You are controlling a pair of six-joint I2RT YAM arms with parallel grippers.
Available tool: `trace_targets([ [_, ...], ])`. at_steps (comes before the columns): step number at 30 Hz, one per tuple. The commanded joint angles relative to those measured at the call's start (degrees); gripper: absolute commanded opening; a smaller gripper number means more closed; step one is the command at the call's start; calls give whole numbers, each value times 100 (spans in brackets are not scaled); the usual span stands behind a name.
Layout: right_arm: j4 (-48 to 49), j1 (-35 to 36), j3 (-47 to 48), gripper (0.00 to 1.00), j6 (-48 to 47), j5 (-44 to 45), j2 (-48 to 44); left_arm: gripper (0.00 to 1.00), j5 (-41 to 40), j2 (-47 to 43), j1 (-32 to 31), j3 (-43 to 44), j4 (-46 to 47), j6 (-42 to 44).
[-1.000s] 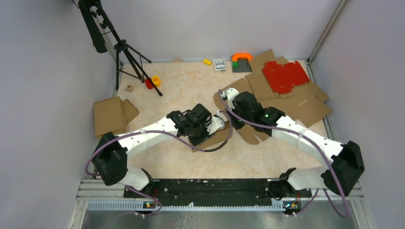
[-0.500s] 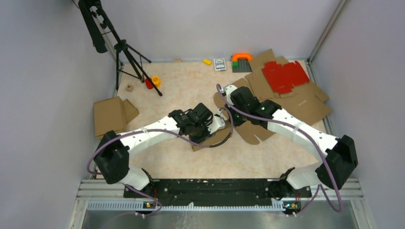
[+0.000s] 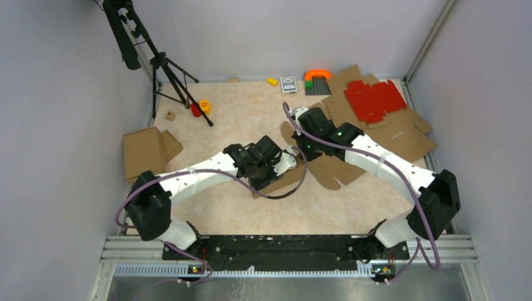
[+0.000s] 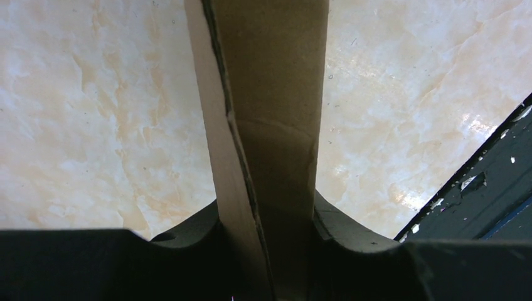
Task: Fold the paper box
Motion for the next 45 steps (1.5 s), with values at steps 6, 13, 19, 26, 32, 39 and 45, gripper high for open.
trace_targets([
  [6, 754, 58, 409, 0, 401, -540, 6, 22, 136, 244, -232, -12, 183, 329],
  [13, 1311, 44, -485, 0, 217, -372, -444, 23, 356, 118, -210, -36, 301, 160],
  [19, 2144, 31, -1441, 0, -57, -187, -1134, 20, 411, 264, -137, 77, 139, 108],
  [26, 2785, 7, -2265, 0, -369, -141, -1524, 19, 576, 229, -18, 69, 194, 124],
  [32, 3638, 2, -3018, 0, -374, 42, -1861, 19, 747, 243, 81, 66, 211, 149],
  [39, 3337, -42, -2934, 6, -305, 9, -1982, 19, 769, 250, 119, 109, 172, 168],
  [45, 2638, -130, -2367, 37, -272, -273, -2101, 19, 749, 272, 128, 158, 142, 202],
])
